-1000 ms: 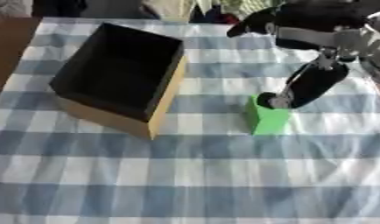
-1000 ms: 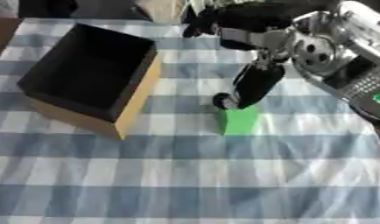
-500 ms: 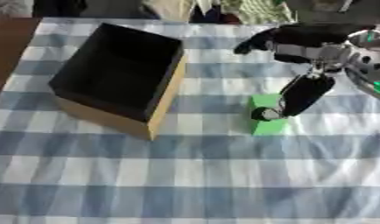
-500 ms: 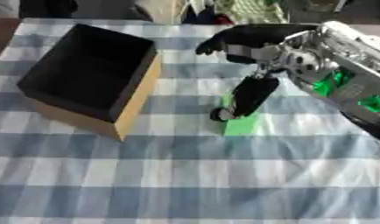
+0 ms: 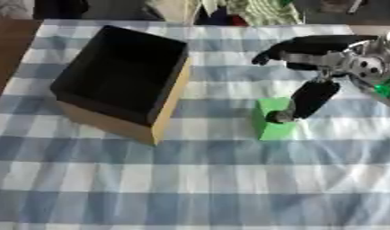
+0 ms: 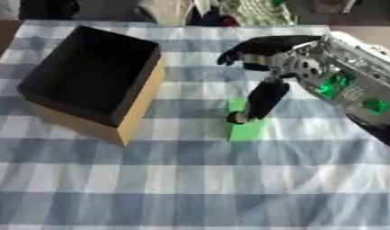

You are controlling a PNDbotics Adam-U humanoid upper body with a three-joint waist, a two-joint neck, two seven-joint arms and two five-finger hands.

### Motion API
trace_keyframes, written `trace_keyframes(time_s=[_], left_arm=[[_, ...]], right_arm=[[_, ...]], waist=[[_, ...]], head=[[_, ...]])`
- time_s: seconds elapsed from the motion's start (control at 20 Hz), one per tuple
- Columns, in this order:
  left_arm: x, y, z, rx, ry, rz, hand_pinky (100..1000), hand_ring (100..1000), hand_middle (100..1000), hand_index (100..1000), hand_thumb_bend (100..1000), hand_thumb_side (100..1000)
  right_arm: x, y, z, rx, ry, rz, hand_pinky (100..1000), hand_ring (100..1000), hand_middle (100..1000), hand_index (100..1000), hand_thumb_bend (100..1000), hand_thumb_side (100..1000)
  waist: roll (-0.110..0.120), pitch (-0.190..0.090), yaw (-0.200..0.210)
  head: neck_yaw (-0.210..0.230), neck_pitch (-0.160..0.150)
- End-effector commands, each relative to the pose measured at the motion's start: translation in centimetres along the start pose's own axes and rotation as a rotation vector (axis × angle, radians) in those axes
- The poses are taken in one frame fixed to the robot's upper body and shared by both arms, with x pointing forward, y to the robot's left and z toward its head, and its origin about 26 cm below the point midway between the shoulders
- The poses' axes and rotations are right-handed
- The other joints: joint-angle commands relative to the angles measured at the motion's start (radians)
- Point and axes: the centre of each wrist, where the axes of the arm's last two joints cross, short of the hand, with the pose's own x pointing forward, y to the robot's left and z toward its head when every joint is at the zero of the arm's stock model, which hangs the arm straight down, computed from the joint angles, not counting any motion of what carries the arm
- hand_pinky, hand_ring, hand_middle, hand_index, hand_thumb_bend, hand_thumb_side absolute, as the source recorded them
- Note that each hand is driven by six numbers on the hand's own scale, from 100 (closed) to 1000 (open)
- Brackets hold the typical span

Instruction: Pick up objects on the table and place them in the box.

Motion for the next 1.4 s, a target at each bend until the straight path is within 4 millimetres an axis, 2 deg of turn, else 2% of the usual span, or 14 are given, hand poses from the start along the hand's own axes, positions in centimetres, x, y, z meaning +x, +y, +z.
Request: trace_keyframes(time_s=[0.05, 0.5, 0.7, 0.9, 1.15, 1.3, 1.4], left_arm=[[0.6, 0.0, -0.6, -0.011, -0.031, 0.007, 602, 738, 577, 727, 282, 378], [0.6, -0.1, -0.6, -0.012, -0.033, 0.011, 602, 738, 577, 727, 282, 378], [0.6, -0.2, -0.6, -0.012, -0.031, 0.015, 602, 739, 577, 727, 283, 378], [0.6, -0.2, -0.5, -0.011, -0.029, 0.017, 602, 739, 577, 727, 281, 378], [0.6, -0.2, -0.5, -0.01, -0.026, 0.021, 602, 740, 577, 727, 280, 380], [0.6, -0.3, -0.5, -0.011, -0.025, 0.023, 602, 740, 577, 727, 281, 382], [0.6, -0.2, -0.5, -0.011, -0.025, 0.022, 602, 740, 578, 727, 283, 384]], right_arm=[[-0.7, -0.6, 0.3, 0.154, 0.121, -0.126, 986, 1000, 917, 1000, 493, 190], [-1.3, -0.1, -0.3, 0.19, 0.124, -0.149, 986, 1000, 919, 1000, 503, 209], [-2.0, 0.8, -2.1, 0.232, 0.148, -0.166, 985, 1000, 917, 997, 515, 207], [-2.9, 1.8, -3.9, 0.277, 0.177, -0.183, 983, 1000, 915, 997, 520, 168], [-3.6, 2.6, -5.1, 0.312, 0.194, -0.206, 980, 1000, 908, 990, 514, 170], [-3.6, 2.8, -5.3, 0.316, 0.194, -0.203, 968, 1000, 861, 940, 488, 169], [-3.4, 2.4, -5.1, 0.3, 0.194, -0.202, 955, 986, 790, 875, 457, 153]], waist=[[0.003, -0.015, 0.001], [0.003, -0.017, 0.002], [0.004, -0.015, 0.006], [0.008, -0.013, 0.013], [0.01, -0.008, 0.014], [0.011, -0.007, 0.013], [0.012, -0.007, 0.012]], head=[[-0.001, -0.005], [-0.002, -0.009], [-0.005, -0.011], [-0.007, -0.012], [-0.009, -0.012], [-0.009, -0.011], [-0.008, -0.01]])
